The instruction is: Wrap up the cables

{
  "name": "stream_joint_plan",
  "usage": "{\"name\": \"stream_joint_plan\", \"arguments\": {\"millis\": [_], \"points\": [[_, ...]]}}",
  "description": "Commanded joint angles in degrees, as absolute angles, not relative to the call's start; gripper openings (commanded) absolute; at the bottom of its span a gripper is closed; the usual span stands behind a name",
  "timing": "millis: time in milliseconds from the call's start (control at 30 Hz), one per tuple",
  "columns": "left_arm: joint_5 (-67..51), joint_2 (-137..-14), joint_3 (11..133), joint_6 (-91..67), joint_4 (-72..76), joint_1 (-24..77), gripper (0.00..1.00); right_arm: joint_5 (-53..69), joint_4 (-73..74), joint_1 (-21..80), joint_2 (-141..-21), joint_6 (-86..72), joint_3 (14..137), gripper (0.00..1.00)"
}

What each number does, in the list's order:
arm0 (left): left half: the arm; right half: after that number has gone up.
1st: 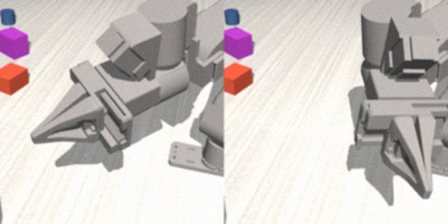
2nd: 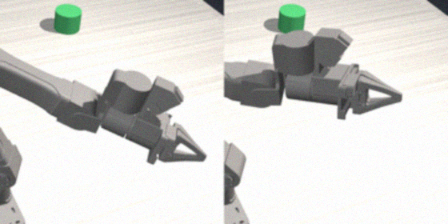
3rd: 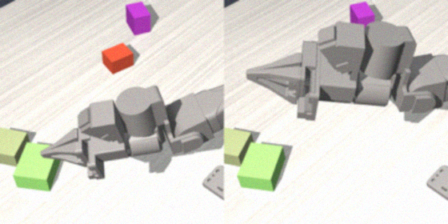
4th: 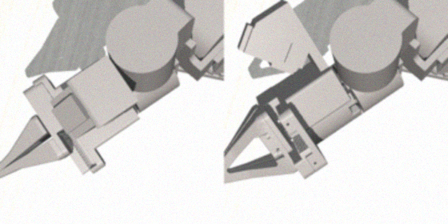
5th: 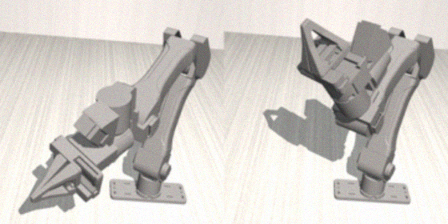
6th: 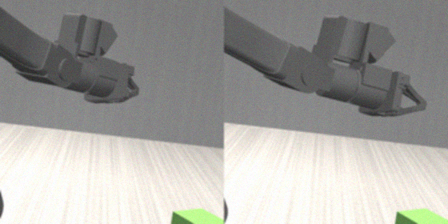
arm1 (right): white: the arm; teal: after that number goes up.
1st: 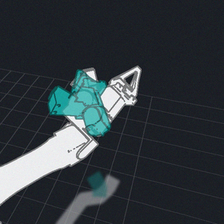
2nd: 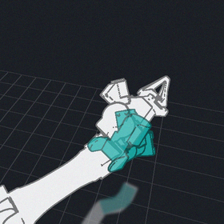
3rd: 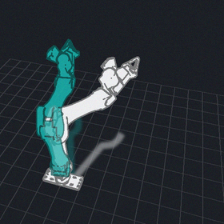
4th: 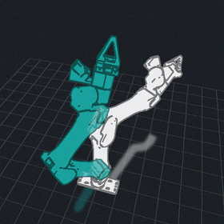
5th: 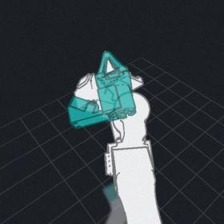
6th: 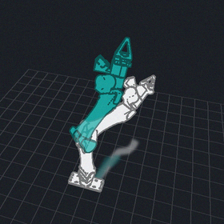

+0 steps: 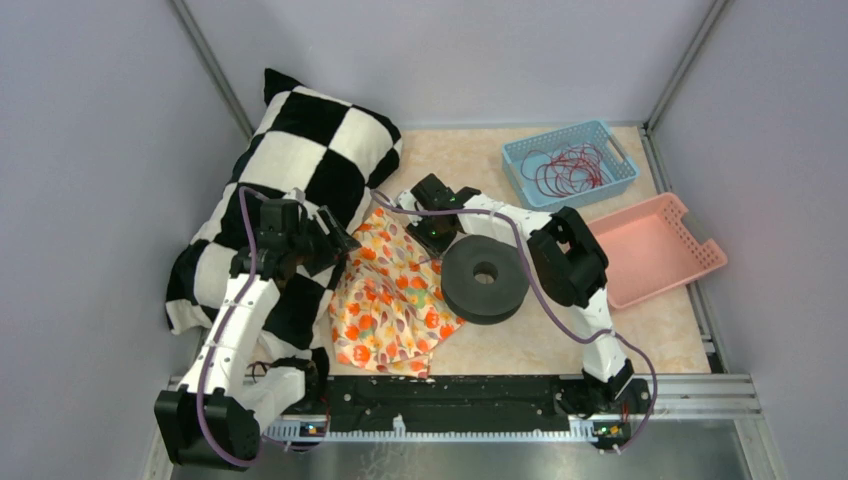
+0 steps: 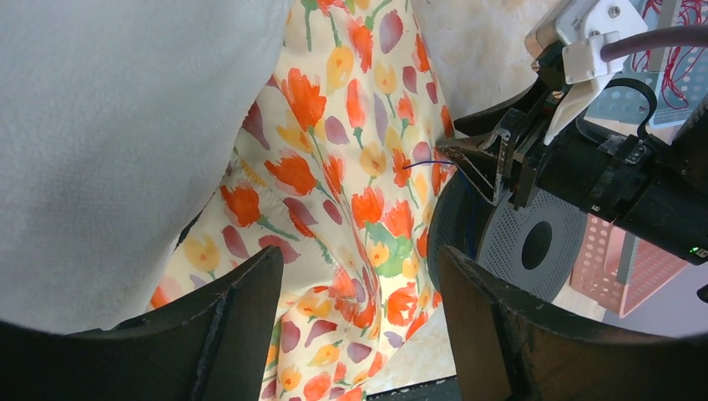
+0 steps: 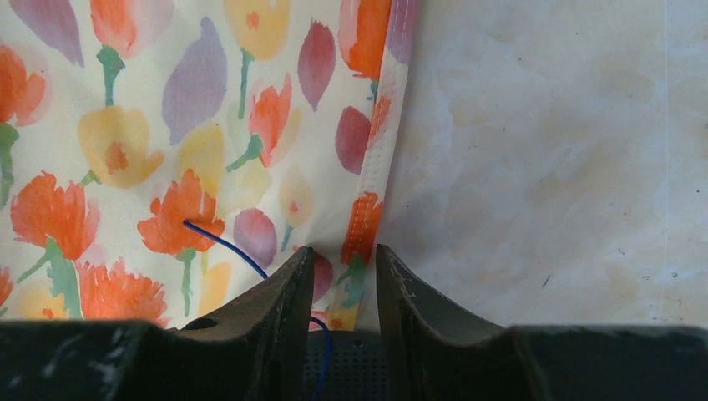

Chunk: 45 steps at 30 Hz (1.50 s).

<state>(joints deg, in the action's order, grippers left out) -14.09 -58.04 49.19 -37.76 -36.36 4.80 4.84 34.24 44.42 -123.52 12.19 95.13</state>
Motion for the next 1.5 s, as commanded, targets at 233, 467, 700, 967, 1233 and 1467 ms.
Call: {"name": "stream_joint_plan", "arguments": {"millis": [233,467,700,967,1233,1467], "points": [[-16.7,-56.1,48.3,-38.0,-34.4,4.5,0.74,5.9,31.4,44.1,-115.1,9.4,97.6,0.39],[-16.6,-55.3,48.1,-37.8,-34.6,4.5,0.75,6.1,38.4,46.4,-118.2,17.0,97.8,0.41],[-16.7,-54.9,48.2,-37.6,-35.0,4.5,0.75,2.9,40.4,46.4,-120.4,18.7,96.7,0.48],[-17.2,-54.7,48.1,-37.7,-34.9,4.5,0.75,6.0,41.5,46.4,-122.0,19.2,96.9,0.45],[-17.2,-54.5,47.9,-37.8,-35.0,4.5,0.75,7.2,40.6,46.4,-122.9,18.6,97.2,0.31],[-17.4,-54.6,47.5,-37.7,-34.8,4.5,0.75,5.5,39.3,46.4,-122.1,17.3,97.2,0.00]]}}
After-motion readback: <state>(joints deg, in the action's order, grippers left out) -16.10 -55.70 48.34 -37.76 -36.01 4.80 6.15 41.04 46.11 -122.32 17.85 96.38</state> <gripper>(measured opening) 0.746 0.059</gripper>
